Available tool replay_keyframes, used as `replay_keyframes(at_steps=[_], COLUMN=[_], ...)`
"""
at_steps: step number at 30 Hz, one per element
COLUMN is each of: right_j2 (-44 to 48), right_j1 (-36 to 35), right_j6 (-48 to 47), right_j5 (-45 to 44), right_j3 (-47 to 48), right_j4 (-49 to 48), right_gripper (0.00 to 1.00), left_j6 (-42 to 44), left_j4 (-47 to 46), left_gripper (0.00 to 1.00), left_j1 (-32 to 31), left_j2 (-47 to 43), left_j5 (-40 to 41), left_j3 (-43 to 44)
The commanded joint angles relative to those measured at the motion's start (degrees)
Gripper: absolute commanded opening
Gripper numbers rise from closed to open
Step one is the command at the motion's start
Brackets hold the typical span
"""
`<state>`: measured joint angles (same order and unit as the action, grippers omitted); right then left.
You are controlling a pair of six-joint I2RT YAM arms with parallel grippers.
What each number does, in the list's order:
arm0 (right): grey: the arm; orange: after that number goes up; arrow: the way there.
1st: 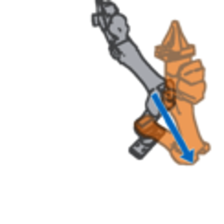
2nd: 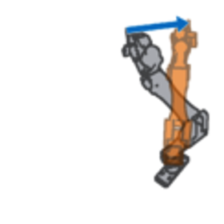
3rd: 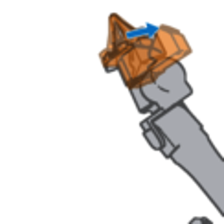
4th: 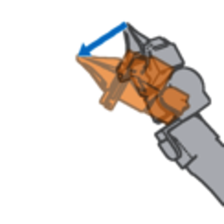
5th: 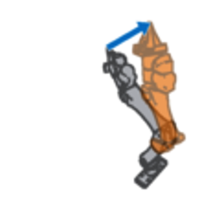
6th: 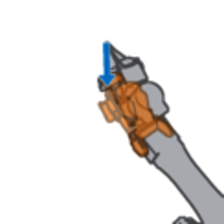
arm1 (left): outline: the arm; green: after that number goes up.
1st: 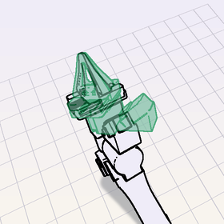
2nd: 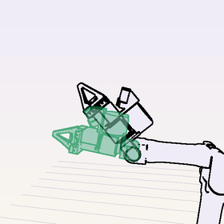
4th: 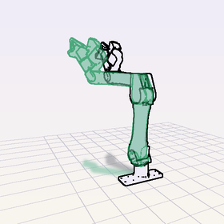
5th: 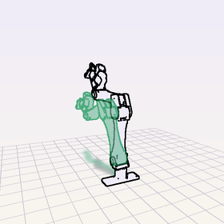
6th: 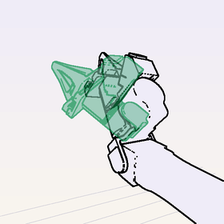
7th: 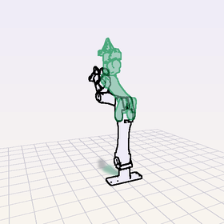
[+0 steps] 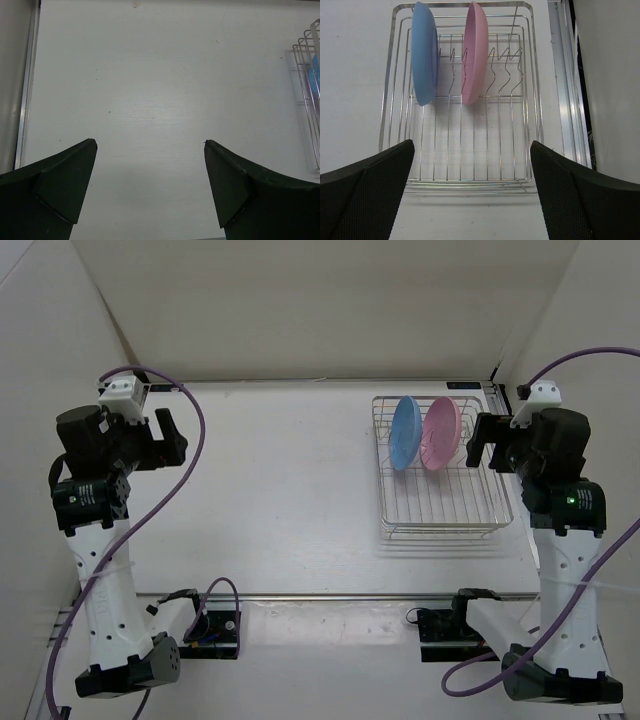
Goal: Unload the plates from the dish rack
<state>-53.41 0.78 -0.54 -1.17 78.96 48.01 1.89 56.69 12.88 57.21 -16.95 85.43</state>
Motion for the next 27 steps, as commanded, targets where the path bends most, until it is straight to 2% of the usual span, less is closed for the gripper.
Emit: replay_keyframes(at_steps=[1,8,13,18,19,22,27], right_j2=[-0.9,1.4,0.6,-4.3,-6.2,-10.2,-17.0], right_j1=[0.8,0.8,0.8,-5.6,-10.4,-19.9,-27.1], right_j6=[0.3,-1.5,-5.5,-10.1,-12.7,-16.9,-19.7], right_j5=[0.1,4.8,3.6,-10.3,-19.0,-29.9,-35.0], right_j3=[2.3,0.0,-0.6,1.5,1.5,2.2,5.3], right_j4=[-0.6,-0.7,-0.7,-3.8,-4.9,-9.6,-15.8], right_gripper=[1.0,1.0,1.0,1.0,1.0,1.0,1.0], left_j6=[0.7,1.2,1.2,1.2,1.2,1.2,0.0], left_j4=[-0.9,-0.9,-1.4,-1.9,-2.6,-3.3,-4.5], left_gripper=[1.0,1.0,1.0,1.0,1.0,1.0,1.0], left_j1=[-0.2,-0.2,-0.2,-0.2,-0.2,-0.2,-0.2], left_j2=[-0.3,-0.9,-1.4,-0.3,-0.3,1.0,3.3], left_j5=[-0.5,-0.5,-0.5,-0.5,0.0,1.3,7.5], left_j3=[-0.6,-1.7,-2.7,-3.9,-3.9,-5.4,-5.9])
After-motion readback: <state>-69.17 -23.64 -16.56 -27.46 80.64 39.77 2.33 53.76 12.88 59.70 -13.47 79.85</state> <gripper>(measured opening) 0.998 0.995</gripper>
